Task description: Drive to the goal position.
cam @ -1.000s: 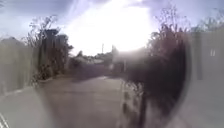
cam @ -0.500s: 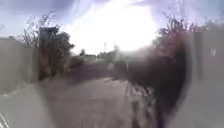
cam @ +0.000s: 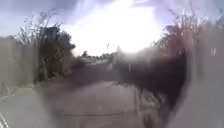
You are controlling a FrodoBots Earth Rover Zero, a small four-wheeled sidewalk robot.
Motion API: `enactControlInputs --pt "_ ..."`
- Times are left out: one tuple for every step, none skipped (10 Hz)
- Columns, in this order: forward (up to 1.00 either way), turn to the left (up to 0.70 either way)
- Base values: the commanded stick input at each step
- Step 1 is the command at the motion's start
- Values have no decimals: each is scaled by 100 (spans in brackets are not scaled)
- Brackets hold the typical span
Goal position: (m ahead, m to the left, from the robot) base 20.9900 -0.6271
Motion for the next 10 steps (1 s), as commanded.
enactControlInputs --pt "85 0" --pt "85 0" --pt "85 0" --pt "85 0" --pt "85 0" --pt "85 0" --pt "85 0" --pt "85 0" --pt "85 0" --pt "85 0"
